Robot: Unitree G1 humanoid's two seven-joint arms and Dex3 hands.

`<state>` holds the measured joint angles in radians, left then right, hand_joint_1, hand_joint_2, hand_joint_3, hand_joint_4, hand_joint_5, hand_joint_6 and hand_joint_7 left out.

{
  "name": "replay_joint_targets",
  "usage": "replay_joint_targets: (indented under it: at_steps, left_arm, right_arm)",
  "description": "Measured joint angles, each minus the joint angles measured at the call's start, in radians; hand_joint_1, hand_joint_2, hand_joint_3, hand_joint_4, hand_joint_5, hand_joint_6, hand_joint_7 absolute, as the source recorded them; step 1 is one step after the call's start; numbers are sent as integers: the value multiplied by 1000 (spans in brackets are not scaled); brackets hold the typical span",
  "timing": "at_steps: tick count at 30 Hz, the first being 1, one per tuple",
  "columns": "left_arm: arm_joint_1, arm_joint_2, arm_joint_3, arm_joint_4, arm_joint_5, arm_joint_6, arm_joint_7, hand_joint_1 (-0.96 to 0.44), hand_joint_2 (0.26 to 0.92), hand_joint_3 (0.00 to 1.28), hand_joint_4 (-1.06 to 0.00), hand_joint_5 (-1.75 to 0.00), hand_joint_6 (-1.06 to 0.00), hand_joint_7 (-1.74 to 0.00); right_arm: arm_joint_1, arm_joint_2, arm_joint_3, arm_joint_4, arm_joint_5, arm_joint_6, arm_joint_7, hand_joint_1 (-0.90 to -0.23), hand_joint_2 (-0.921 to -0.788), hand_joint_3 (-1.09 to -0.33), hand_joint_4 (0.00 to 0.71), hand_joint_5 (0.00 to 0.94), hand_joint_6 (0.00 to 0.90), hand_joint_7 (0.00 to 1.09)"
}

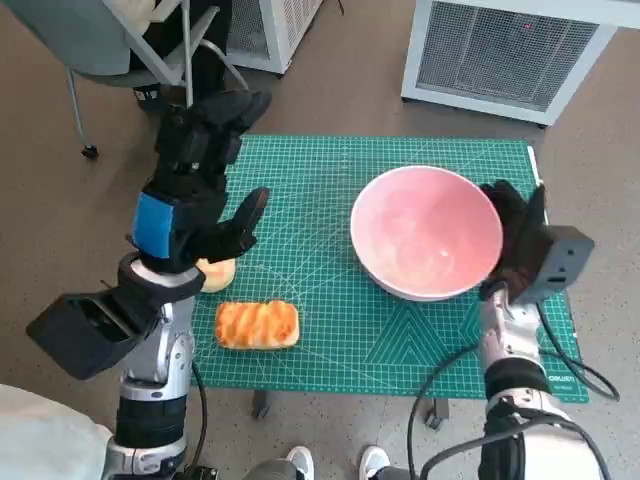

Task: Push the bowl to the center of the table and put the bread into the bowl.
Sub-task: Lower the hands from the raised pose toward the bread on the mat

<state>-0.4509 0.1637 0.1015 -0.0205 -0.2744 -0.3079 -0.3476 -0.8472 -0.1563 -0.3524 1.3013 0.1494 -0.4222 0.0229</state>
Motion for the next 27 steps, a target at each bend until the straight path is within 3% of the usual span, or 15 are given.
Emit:
replay_joint_targets:
  at_steps: [15,27]
  left_arm:
    - [17,1,12,-9,0,14,28,-244,809,631,1,-653,1,-924]
    - [37,14,17,-9,6,13,28,-251,812,611,1,-659,1,-931]
  right_arm:
    - [-55,46,23,6,-5,34,-5,-465,-921,-796,362,5,87,571]
    - [-85,44,30,8,-34,54,-32,-453,-921,-788,365,5,74,564]
